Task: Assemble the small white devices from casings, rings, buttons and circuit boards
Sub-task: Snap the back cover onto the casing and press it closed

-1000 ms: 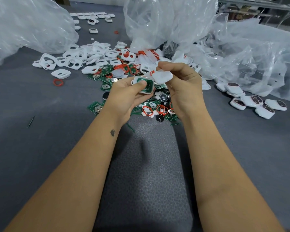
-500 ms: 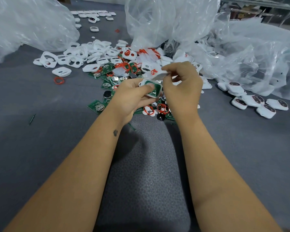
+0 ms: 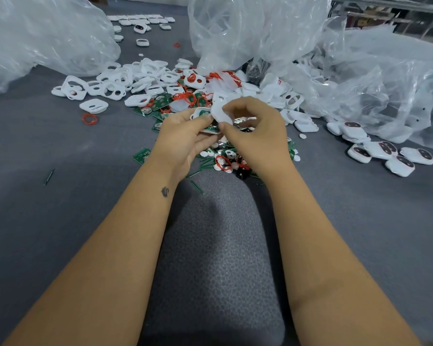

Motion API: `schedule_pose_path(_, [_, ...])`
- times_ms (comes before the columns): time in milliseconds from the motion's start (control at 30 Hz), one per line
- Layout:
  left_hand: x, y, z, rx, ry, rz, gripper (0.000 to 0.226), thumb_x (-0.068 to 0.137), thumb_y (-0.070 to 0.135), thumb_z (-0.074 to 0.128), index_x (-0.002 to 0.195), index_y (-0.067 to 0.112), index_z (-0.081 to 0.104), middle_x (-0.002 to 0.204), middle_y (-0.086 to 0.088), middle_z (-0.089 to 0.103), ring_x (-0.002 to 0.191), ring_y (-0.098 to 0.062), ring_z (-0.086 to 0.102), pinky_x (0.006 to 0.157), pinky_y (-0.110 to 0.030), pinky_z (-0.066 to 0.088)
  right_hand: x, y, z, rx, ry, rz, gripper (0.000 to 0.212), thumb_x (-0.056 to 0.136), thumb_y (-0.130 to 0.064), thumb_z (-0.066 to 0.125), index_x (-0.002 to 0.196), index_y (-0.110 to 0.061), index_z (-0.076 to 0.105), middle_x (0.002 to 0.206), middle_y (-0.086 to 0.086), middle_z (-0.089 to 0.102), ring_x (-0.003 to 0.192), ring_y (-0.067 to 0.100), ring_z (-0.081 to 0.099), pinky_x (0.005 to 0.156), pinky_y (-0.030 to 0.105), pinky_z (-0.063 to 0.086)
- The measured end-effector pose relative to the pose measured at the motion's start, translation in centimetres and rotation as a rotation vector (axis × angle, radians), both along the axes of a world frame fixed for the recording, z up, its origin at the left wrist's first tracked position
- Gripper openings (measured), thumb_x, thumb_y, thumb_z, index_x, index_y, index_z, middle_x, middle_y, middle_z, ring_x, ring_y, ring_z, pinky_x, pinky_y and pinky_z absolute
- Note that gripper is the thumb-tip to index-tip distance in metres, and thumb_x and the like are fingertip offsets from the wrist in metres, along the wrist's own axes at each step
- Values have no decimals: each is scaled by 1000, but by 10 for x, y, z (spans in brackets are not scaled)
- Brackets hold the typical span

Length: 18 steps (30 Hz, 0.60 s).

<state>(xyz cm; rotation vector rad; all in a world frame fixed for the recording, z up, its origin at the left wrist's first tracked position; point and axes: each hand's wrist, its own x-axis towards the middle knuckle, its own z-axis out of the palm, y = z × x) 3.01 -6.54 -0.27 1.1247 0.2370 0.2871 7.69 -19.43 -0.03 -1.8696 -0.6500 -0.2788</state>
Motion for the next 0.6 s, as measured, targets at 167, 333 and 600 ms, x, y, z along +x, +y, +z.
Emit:
schedule_pose_path(167, [2,-1,4,-120,65,46,16,99,16,50,95,6,62,78,-8,74,77,-22,72,65,-31,60,-1,-1,1,-35,-52,37,43,72,-3,69,112,-16,61,102,-5,65,95,5,59,84,15,45])
schedule_pose_path(333, [3,-2,4,-100,120,20,27,103,29,41,95,11,59,93,-12,69,94,-29,68,81,-38,59,-2,1,-3,-186,-147,70,63,72,-6,68,132,-20,50,104,-3,64,98,13,56,86,16,42])
schedule_pose_path(600, [1,-1,1,43,86,-63,30,97,1,49,125,-7,54,97,-13,70,81,-18,71,71,-27,59,2,0,-6,-237,-188,34,64,75,-9,74,134,-20,51,105,-5,66,102,16,56,84,15,36])
